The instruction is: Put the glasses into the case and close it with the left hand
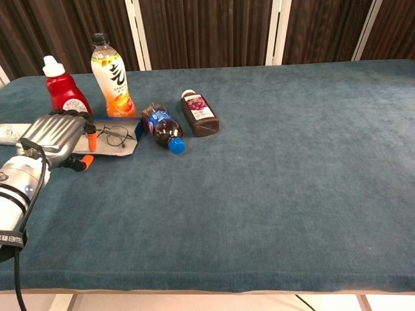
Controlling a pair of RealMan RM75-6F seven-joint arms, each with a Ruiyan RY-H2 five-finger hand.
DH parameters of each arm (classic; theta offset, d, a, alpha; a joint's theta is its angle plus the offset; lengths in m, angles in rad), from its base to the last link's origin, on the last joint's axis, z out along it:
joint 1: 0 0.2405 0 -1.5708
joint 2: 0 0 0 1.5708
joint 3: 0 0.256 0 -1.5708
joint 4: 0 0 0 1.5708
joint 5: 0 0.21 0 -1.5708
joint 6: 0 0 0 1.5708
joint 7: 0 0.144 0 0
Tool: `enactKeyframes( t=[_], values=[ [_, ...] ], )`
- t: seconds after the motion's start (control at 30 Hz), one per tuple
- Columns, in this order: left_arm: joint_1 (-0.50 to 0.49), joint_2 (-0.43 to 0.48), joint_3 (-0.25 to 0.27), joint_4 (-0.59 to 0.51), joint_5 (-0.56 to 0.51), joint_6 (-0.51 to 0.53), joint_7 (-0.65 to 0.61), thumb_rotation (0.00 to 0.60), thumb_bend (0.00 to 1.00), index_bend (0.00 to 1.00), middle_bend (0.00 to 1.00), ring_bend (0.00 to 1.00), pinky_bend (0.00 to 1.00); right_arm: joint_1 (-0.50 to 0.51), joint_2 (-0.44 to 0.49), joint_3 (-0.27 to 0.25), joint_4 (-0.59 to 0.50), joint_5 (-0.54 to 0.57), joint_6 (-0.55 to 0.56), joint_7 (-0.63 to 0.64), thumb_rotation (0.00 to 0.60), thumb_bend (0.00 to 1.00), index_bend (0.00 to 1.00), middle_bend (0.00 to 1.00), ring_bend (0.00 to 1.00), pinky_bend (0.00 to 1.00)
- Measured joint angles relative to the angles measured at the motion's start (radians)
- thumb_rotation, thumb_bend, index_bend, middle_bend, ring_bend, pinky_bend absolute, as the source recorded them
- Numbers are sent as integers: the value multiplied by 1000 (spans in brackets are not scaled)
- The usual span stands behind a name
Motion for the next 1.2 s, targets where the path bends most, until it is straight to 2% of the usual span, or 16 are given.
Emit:
enactKeyframes(
  t=[0.17,0.33,0.67,0.77,0.9,1.2],
  values=[
    [7,1,6,-3,19,12,-15,600,457,668,190,129,127,1,1,1,0,2,-1,2,600,237,0,0,0,0],
    [37,41,33,-79,52,38,-46,600,456,671,187,123,126,1,2,0,0,0,0,6,600,239,0,0,0,0],
    [139,248,141,-447,157,115,-80,600,449,672,186,120,126,-1,-1,-6,-3,-13,2,-2,600,236,0,0,0,0],
    [158,302,157,-541,172,123,-70,600,446,672,189,121,127,0,-2,-7,-3,-15,2,-3,600,235,0,0,0,0],
    [165,340,154,-595,166,116,-24,600,439,671,190,122,128,2,-3,-7,-3,-16,-4,-6,600,240,0,0,0,0],
    [138,328,102,-619,92,57,39,600,423,672,193,123,129,4,-4,-5,-3,-11,-5,-5,600,238,0,0,0,0]
  ],
)
